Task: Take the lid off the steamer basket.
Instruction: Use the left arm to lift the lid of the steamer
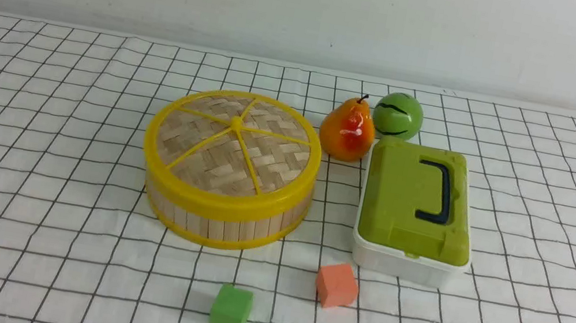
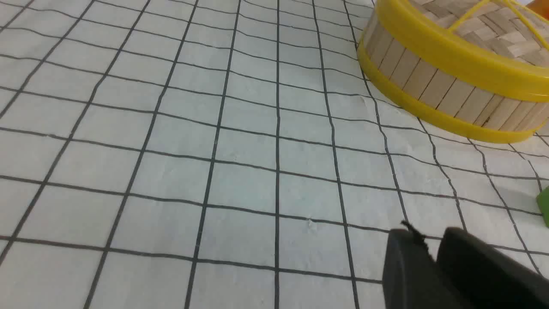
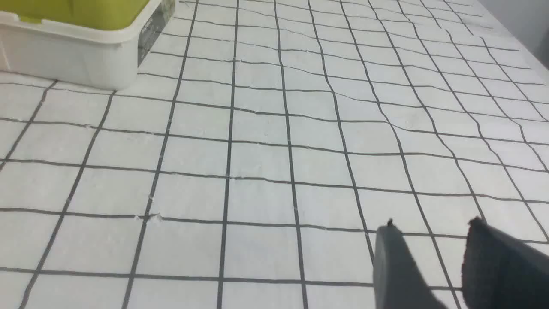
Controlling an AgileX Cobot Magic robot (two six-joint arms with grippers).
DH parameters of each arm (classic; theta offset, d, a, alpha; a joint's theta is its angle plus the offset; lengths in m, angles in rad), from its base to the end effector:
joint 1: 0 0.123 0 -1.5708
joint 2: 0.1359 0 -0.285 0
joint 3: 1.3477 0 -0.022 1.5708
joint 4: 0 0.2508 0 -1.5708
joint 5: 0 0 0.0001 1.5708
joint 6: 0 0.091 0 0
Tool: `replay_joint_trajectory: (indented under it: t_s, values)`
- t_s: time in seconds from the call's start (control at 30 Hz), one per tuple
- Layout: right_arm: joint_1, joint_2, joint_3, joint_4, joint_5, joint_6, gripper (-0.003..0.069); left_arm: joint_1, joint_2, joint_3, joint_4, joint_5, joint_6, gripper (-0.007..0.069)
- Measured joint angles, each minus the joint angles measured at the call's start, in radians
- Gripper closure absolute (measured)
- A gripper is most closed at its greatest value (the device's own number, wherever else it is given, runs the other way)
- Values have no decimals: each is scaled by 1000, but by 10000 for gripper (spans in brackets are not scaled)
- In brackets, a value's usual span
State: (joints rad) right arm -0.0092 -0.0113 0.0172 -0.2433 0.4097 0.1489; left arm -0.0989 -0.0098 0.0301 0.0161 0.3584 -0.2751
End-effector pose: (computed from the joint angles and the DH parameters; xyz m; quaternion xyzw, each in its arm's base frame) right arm 0.0513 -0.0092 0.1723 0.0016 0.8096 -0.0635 0.5836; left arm 0.0530 -0.0047 0.1713 -0.0662 0.7996 -0.1043 0.5877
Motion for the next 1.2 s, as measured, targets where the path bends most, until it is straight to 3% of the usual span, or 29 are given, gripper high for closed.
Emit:
replay_joint_trajectory:
  t_s: [0.93,1.13,1.2]
  values:
    - [0,0,0,0,0,0,419,0,0,0,1,8,0,508]
    - [0,0,0,0,0,0,419,0,0,0,-16,8,1,632]
    - [0,0,0,0,0,0,419,0,0,0,-16,8,21,637]
